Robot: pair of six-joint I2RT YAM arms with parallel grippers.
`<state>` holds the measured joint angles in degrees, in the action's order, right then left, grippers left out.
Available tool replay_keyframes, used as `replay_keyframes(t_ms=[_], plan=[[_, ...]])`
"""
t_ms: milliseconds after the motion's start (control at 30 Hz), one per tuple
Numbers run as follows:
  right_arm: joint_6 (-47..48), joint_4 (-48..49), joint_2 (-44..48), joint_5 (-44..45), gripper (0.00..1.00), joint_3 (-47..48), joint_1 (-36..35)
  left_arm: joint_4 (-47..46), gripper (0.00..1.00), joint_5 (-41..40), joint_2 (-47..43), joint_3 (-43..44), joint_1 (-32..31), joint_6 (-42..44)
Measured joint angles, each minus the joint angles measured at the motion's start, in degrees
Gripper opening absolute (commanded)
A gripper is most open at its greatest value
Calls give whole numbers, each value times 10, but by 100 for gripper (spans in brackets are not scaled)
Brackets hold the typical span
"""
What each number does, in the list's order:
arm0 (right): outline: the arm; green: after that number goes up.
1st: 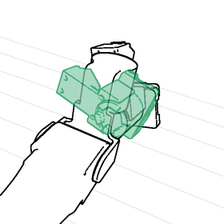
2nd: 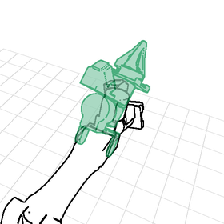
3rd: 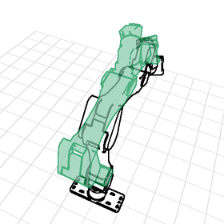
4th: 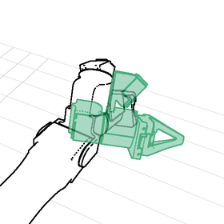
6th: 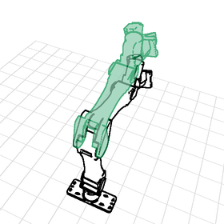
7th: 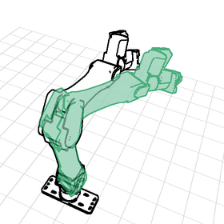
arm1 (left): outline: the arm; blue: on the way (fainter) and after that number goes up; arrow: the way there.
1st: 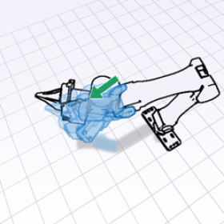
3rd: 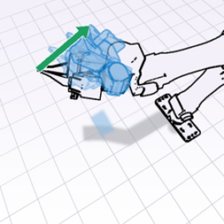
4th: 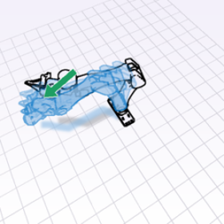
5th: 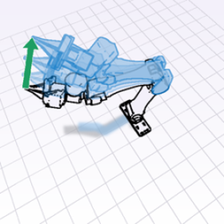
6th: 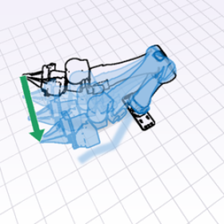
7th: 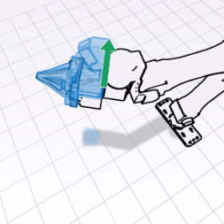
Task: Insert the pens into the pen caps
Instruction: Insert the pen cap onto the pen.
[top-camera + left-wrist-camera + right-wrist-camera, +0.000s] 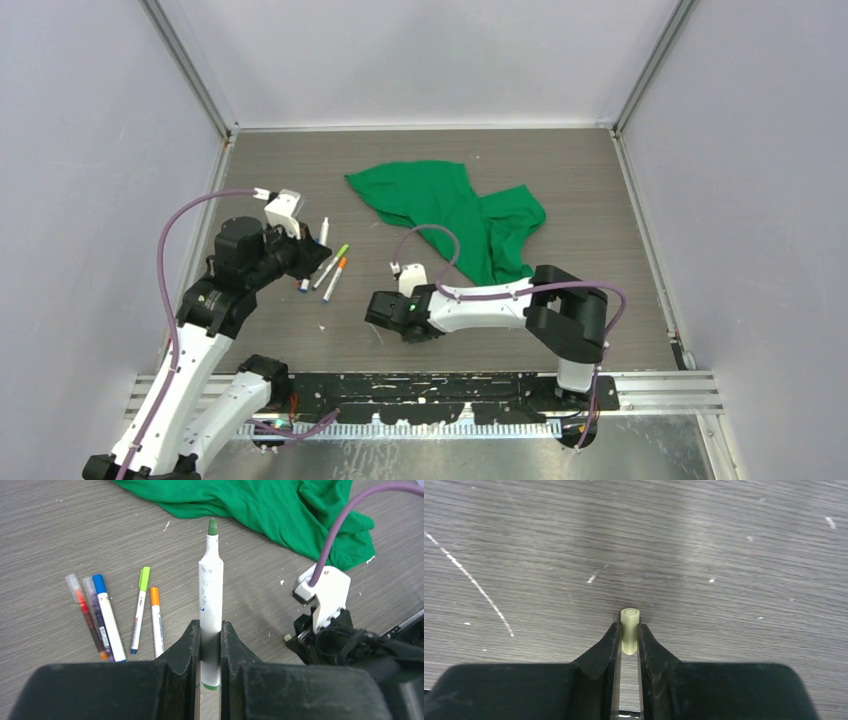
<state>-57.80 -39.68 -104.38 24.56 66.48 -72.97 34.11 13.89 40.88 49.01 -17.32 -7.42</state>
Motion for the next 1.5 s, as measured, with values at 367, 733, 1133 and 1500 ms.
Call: replay_keyframes(t_ms=[367,733,1133,1500], plan=[[55,150,302,-14,0,-154,115,-66,0,151,-9,-31,-10,-12],[115,402,514,-43,0,-217,210,-285,1,281,14,-100,-188,-181],[86,679,576,-122,1,-335,211,-333,0,255,80,-91,-266,-218],[73,782,561,-192,1,-366,211,-394,0,229,92,-91,-273,-249]])
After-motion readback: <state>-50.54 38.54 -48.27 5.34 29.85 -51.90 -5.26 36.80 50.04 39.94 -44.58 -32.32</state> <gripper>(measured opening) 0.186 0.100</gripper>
